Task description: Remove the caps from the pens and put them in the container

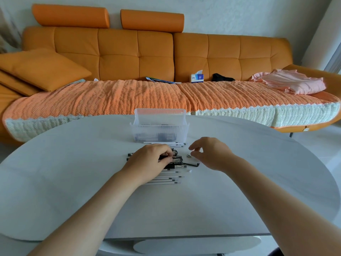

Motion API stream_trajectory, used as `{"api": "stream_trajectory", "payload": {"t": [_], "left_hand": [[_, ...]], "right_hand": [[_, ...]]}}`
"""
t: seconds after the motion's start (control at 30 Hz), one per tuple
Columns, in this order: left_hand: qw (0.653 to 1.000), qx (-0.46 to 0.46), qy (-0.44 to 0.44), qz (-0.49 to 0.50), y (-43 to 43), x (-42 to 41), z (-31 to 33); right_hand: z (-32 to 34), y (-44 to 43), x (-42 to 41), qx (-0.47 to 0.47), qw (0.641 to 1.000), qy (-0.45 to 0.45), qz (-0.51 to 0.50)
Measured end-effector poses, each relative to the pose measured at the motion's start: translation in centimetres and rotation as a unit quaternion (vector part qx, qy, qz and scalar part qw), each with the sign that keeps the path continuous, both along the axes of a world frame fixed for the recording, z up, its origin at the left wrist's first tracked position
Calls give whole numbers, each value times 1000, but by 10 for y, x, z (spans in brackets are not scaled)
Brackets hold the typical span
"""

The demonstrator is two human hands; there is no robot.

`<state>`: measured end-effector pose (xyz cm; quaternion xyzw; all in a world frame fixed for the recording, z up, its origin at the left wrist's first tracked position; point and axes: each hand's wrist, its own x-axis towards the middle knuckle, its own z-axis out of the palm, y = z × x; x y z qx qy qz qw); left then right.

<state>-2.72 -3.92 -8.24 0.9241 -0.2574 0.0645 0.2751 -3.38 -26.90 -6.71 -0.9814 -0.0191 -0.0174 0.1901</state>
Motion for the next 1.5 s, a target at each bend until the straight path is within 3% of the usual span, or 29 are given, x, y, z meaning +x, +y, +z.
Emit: {"api": "stream_trajectory", "payload": {"t": [0.3,0.57,1.27,1.5], "left_hand": [[999,-25,21,-15,9,1,3],[1000,-25,14,-11,13,2,5],[997,-46,55,-1,15,-2,8],[1000,-13,12,6,17,-3,11]], "right_hand": [[-4,11,7,-21,1000,-8,18],[7,32,-5,107,988,-63,87],[0,47,-9,140,980,-67,120],[2,45,-10,145,982,-47,110]]}}
